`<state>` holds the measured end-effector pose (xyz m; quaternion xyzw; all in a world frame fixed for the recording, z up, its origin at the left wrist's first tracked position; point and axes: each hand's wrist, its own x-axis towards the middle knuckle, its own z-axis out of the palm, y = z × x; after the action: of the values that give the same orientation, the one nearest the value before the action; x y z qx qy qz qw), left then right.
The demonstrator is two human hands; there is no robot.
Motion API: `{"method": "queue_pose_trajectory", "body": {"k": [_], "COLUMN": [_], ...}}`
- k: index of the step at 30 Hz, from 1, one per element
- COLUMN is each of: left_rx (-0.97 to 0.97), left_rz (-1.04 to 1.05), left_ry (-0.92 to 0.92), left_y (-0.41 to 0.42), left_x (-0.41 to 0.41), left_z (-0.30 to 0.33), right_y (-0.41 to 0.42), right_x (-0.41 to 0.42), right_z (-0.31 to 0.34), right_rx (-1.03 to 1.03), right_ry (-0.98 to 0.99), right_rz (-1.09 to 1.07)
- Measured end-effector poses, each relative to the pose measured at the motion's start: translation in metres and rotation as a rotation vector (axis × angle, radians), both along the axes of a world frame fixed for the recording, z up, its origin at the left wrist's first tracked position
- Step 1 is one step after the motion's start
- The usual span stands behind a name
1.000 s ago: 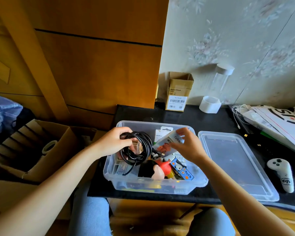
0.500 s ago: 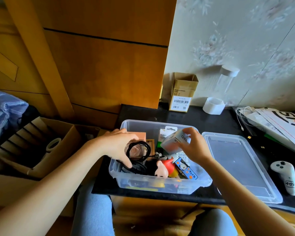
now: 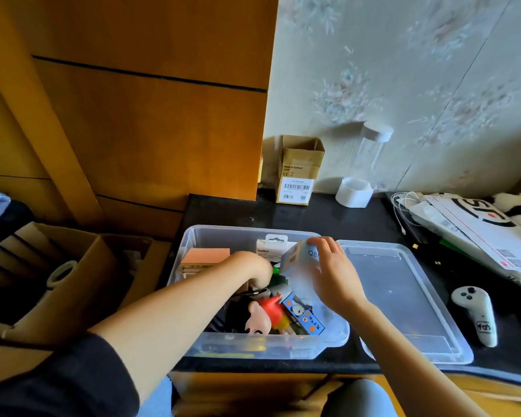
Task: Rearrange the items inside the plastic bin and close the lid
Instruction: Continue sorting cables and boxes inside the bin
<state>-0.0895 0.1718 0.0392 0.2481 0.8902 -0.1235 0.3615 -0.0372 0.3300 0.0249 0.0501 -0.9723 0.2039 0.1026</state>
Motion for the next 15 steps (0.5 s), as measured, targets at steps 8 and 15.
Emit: {"method": "queue_pose_trajectory", "body": {"k": [8,15], "left_rx": [0.093,0.146], "left_rz": [0.085,0.067], "left_ry": [-0.080,-0.062], "left_y": [0.010,0.013], "left_x": [-0.015,-0.013], "left_z": [-0.041,-0.043], "right_y": [0.014,0.013], "right_x": [-0.008,-0.013], "right_z": [0.000,0.001], "right_rx": [-0.016,-0.065], "right_ry": [-0.033,-0.039], "right_rz": [0.032,0.025]}}
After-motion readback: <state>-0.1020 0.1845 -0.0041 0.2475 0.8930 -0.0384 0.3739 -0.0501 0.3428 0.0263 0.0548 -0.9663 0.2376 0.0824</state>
